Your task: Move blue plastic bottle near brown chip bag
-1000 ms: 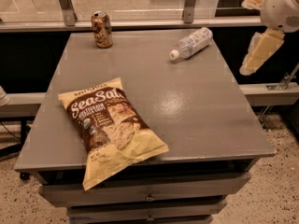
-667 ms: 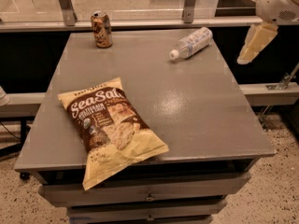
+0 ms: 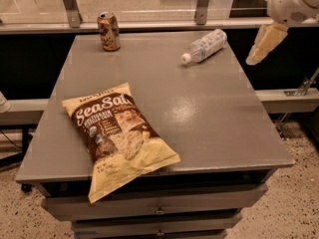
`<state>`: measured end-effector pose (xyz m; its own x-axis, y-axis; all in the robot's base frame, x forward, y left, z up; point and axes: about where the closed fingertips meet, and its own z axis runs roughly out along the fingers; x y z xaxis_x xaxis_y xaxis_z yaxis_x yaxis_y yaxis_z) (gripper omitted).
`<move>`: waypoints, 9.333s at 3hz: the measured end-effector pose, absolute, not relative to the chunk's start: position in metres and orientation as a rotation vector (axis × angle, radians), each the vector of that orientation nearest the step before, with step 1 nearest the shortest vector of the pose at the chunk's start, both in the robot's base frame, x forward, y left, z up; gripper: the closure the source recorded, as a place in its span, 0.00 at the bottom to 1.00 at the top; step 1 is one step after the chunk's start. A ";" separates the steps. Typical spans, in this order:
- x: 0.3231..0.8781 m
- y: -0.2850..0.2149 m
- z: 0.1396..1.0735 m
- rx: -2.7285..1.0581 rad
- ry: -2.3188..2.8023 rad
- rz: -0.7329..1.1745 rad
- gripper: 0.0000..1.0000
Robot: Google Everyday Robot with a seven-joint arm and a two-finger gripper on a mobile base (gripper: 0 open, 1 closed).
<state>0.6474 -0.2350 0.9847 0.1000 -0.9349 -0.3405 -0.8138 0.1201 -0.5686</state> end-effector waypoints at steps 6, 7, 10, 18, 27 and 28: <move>0.793 -0.146 0.877 -1.964 1.568 -0.139 0.00; 0.802 -0.148 0.868 -2.020 1.572 -0.193 0.00; 0.804 -0.155 0.855 -2.137 1.549 -0.242 0.65; 0.566 0.009 0.891 -2.057 0.977 0.130 1.00; 0.566 -0.028 0.888 -2.161 0.412 0.110 0.00; 0.577 -0.036 0.894 -2.142 0.452 0.079 0.00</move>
Offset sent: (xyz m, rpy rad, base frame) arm 0.1158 0.0503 -0.0636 0.1018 0.0215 0.1776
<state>0.5773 -0.0361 0.8943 0.9307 -0.2897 -0.2233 -0.3480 -0.5135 -0.7844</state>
